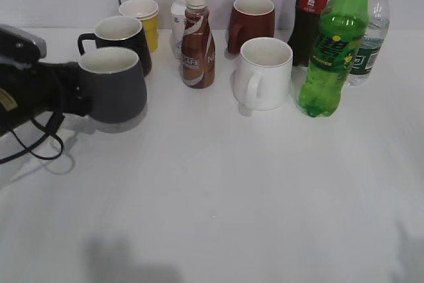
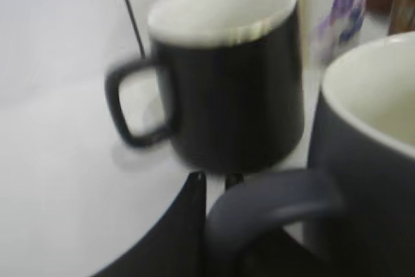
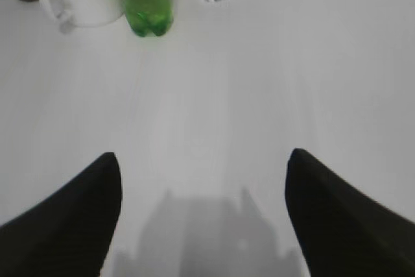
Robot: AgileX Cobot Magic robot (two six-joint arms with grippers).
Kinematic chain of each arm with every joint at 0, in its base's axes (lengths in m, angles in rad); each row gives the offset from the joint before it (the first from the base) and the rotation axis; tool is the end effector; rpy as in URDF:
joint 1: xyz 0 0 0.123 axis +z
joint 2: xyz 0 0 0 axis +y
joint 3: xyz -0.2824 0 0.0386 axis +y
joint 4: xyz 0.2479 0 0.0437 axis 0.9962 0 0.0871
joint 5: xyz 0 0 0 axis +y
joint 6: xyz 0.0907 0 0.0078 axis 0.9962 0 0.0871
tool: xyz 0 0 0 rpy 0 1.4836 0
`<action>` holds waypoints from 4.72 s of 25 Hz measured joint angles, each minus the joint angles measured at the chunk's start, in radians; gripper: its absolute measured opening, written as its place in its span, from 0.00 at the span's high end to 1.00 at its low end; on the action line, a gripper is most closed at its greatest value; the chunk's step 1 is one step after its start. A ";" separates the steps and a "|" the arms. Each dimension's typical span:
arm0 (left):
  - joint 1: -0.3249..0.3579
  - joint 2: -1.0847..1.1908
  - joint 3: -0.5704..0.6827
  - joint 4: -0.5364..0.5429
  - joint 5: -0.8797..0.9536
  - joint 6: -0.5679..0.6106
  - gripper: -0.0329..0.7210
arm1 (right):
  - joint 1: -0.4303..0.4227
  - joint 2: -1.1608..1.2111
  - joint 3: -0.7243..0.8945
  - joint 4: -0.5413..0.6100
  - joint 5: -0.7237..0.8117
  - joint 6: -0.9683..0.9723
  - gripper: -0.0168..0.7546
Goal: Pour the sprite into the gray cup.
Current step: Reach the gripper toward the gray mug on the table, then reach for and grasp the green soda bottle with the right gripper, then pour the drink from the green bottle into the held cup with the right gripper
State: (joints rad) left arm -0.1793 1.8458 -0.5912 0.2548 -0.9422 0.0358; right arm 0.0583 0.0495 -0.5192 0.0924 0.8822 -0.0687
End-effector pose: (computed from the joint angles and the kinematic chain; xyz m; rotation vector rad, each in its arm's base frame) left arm 0.3106 -0.0751 0.1409 0.4726 1.7474 -0.1799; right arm 0.0068 0.0069 0.2977 -0.1131 1.8910 0.1005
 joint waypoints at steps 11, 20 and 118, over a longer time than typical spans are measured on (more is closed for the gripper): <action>0.000 -0.143 0.001 0.003 0.098 0.000 0.88 | 0.000 0.490 0.000 0.006 -1.024 -0.065 0.22; 0.000 -0.198 0.001 0.008 0.135 0.000 0.88 | 0.045 0.907 0.039 -0.169 -1.321 0.214 0.23; -0.475 -0.519 0.003 0.053 0.612 -0.012 0.88 | 0.485 1.375 -0.282 -0.318 -1.292 -1.328 0.45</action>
State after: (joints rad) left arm -0.6547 1.3266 -0.5883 0.3077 -0.3306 0.0240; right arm 0.5429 1.4242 -0.8009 -0.2257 -0.4096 -1.3968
